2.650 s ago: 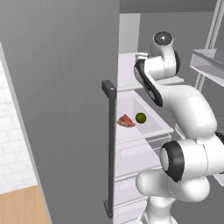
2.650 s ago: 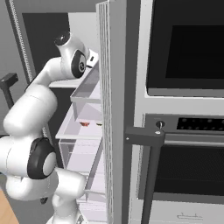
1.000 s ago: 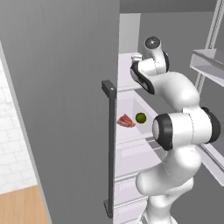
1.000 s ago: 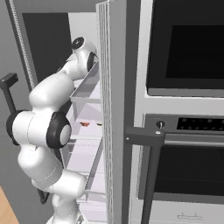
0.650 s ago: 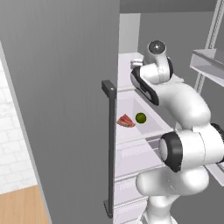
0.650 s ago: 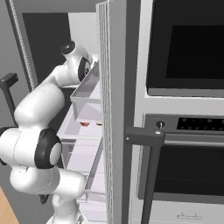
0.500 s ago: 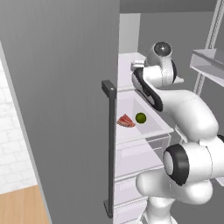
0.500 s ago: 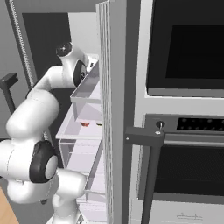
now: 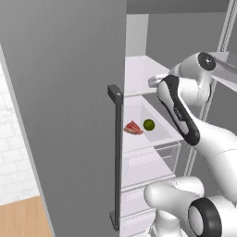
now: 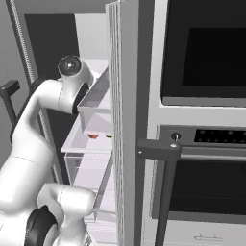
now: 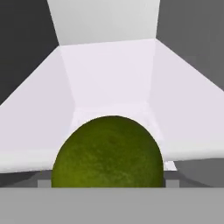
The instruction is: Place one lime and one steak in each tupperware on the nearby counter, to pack two identical lunches.
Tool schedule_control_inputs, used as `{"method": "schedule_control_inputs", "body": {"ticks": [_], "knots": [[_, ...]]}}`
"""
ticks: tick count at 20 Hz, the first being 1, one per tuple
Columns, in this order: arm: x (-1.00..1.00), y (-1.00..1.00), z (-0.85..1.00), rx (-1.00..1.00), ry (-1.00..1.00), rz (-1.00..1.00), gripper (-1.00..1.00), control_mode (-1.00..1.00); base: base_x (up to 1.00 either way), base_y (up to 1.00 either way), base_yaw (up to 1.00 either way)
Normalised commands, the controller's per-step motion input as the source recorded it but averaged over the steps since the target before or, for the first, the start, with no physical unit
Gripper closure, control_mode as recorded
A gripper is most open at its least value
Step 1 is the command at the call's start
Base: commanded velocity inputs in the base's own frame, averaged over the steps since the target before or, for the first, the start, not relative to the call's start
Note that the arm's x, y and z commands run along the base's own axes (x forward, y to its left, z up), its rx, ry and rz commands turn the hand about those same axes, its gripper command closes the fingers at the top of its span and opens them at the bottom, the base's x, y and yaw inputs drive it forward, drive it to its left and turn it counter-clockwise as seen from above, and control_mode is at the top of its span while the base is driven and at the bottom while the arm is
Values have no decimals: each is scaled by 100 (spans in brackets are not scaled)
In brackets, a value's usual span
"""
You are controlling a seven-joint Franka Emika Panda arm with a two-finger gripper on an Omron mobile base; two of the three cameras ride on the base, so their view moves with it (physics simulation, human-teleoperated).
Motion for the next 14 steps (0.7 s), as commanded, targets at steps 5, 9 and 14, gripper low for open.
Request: {"method": "schedule_control_inputs", "body": {"ticks": [5, 9, 14], "knots": [[-100, 23, -14, -1, 0, 18, 100, -100, 0, 0, 0], [-100, 22, -32, -5, -3, 13, 100, -100, 0, 0, 0], [-40, 6, -22, -3, -3, 6, 100, 100, -60, 9, 7]]}}
